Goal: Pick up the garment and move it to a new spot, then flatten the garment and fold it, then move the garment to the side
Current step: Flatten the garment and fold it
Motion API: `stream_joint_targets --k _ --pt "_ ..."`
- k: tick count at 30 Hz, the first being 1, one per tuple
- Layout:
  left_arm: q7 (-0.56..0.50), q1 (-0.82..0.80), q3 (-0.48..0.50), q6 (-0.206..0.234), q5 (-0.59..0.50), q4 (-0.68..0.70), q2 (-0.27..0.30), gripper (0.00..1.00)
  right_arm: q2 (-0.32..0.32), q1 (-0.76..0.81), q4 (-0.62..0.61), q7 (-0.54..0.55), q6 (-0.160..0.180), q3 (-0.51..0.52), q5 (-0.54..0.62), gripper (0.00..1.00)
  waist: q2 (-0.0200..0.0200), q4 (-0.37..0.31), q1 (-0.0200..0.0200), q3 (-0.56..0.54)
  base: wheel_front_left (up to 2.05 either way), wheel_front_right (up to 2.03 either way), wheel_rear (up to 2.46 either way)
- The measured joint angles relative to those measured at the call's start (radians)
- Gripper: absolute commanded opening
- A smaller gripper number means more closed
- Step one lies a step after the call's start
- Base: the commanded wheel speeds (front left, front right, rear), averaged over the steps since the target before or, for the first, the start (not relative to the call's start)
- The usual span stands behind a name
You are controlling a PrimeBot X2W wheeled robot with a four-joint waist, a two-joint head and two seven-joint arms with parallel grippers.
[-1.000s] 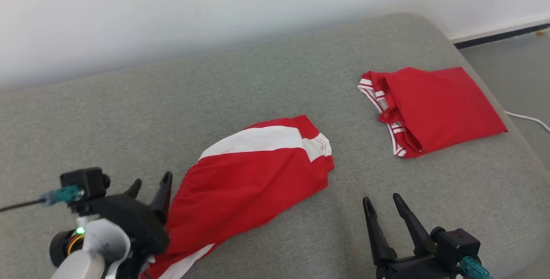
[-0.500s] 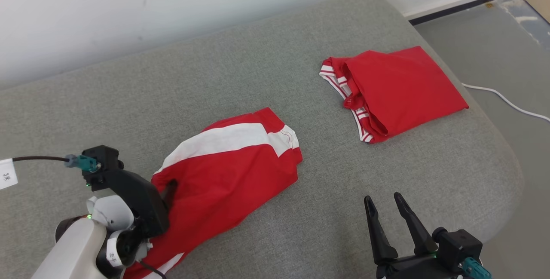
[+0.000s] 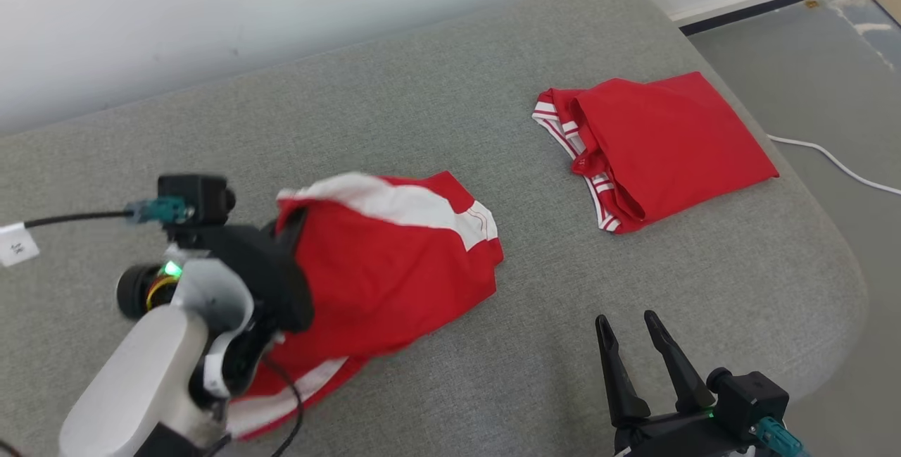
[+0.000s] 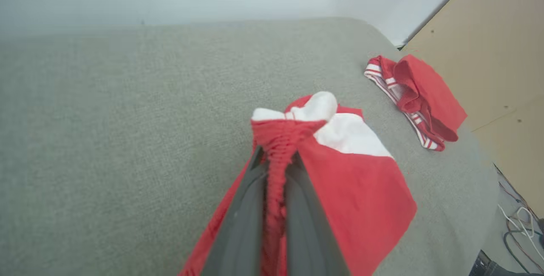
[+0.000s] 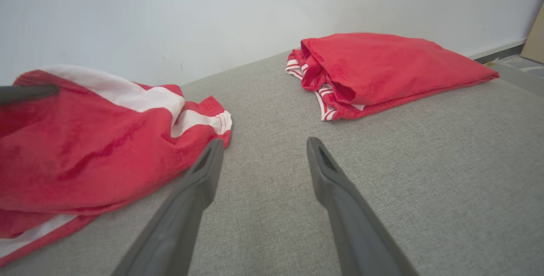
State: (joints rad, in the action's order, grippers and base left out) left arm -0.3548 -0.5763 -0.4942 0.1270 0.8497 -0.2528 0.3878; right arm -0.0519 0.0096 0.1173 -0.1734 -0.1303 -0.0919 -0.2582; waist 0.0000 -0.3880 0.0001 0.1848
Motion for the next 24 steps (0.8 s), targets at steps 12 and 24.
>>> stream_joint_targets --k 12,24 --pt "0.253 -0.232 -0.039 -0.057 -0.140 0.151 -0.142 0.00 0.000 0.002 0.007 0.006 0.000 -0.002 0.005 1.00 0.0000 0.040 -0.0001 -0.032 0.00 0.00 0.00" --pt "0.368 0.181 -0.005 0.060 -0.091 0.188 -0.117 0.00 0.000 0.030 -0.016 0.034 0.000 -0.004 0.022 1.00 0.0000 0.116 -0.0002 -0.065 0.00 0.00 0.00"
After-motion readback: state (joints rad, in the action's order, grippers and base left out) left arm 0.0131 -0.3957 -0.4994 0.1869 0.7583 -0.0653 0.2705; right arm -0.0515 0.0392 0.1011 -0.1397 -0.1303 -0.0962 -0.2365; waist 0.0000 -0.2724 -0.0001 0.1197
